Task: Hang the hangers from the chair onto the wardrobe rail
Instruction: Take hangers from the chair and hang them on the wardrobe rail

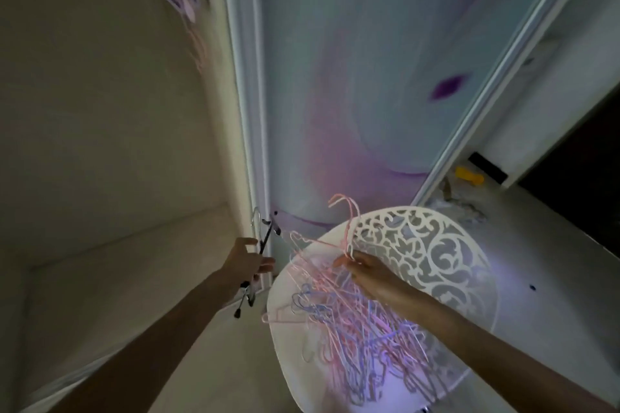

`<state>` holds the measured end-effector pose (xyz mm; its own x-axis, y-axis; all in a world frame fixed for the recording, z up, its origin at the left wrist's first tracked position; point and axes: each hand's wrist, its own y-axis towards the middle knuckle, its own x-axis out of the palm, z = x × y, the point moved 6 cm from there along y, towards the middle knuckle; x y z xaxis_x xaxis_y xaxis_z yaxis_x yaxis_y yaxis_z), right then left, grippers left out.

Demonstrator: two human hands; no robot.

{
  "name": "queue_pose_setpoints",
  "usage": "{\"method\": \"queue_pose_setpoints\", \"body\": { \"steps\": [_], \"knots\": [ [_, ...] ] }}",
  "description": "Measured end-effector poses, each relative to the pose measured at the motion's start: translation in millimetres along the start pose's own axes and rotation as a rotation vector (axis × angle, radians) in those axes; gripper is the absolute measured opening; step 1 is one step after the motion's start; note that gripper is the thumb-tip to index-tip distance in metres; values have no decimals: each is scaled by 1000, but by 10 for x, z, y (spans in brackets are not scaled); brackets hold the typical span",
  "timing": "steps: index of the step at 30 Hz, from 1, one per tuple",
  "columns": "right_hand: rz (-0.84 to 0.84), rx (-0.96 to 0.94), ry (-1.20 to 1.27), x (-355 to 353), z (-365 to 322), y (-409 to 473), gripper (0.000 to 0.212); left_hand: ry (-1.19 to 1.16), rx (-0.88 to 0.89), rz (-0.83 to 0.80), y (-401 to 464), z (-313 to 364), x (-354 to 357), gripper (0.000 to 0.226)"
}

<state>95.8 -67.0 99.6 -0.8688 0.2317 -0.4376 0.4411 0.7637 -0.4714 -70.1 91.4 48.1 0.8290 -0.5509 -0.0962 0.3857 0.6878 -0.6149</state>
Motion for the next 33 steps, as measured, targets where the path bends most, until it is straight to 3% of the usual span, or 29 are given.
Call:
{"method": "queue_pose_setpoints", "body": {
  "steps": [7,9,11,17,22,26,33],
  "knots": [
    [-219,66,382,1124,-827,-88,18,19,86,136,-386,106,-1163,22],
    [-242,62,415,1462,-1090,-141,19,105,119,177,-486,124,-1526,35],
    [-246,40,420,1831,-1382,-211,16,9,116,143,-597,110,-1888,42],
    [-248,-52,289,2684,-2242,-503,20,-319,143,-23,-1057,209,-2663,33],
    [-269,-175,118,3095,-2781,-590,25,-404,226,-120,-1216,369,-3020,34],
    [-277,-251,42,3171,-3091,-520,26,-361,267,-128,-1185,568,-3195,30],
    [-342,-310,-67,3011,-3538,-80,29,-60,310,-8,-939,1096,-3423,31]
  ]
}}
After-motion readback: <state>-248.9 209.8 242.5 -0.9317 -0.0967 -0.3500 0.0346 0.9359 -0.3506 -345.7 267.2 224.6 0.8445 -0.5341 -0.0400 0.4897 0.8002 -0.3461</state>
